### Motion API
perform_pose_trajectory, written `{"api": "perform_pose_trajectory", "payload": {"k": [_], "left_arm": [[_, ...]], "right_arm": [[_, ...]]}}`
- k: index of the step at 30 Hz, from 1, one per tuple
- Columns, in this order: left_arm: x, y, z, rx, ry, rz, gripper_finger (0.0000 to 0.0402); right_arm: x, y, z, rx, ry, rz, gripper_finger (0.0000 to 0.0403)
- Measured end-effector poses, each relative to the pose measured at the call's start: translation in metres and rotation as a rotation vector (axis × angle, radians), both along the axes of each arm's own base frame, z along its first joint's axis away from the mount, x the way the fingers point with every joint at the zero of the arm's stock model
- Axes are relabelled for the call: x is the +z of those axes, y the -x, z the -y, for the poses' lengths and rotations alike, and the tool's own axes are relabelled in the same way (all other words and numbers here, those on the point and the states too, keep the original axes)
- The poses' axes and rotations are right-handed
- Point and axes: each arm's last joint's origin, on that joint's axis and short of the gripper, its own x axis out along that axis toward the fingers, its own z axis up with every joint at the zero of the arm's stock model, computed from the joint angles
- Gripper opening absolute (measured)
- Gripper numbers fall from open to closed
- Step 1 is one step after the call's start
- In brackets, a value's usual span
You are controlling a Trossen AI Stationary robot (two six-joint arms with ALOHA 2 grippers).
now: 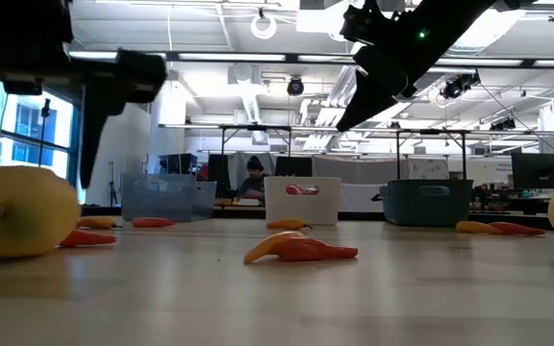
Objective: Sort produce into baskets
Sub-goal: Put the yellow lemon into the blue bin
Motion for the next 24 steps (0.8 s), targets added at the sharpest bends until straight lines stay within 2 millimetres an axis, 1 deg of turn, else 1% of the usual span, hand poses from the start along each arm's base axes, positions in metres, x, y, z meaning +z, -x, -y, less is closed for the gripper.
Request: {"api": "perform_pose_trajectory", "payload": {"k": [3,6,9,11,14,16,20,24], "left_arm": [[-0.008,-0.005,-0.002,0.014,-0.022,-0.008,0.0274],[-0.013,-0.009,-0.005,0.035,-0.023,-0.011,0.0264],[-0.014,-0.011,-0.005,0.052,-0.02,-0.006,0.0239],[-0.013,-0.012,-0.007,0.072,-0.015,0.0,0.0214],[-0.008,-0.012,-0.013,0.122,0.005,0.003,0.0177],[0.0,-0.014,-0.019,0.167,0.049,0.015,0.0161],[0.014,-0.012,-0.037,0.254,0.182,0.053,0.0159],[0.025,-0.011,-0.061,0.353,0.343,0.094,0.0159]], "right_arm": [[0.0,0.0,0.0,0.0,0.0,0.0,0.0],[0.0,0.0,0.0,-0.004,-0.008,0.004,0.0],[0.0,0.0,0.0,-0.004,-0.009,0.005,0.0],[0.0,0.0,-0.001,0.0,-0.007,0.004,0.0],[0.0,0.001,-0.005,0.016,-0.003,0.001,0.0],[0.0,0.002,-0.009,0.025,0.008,0.002,0.0],[0.001,0.004,-0.021,0.049,0.052,0.009,0.0],[0.005,0.003,-0.036,0.152,0.032,0.041,0.0]]}}
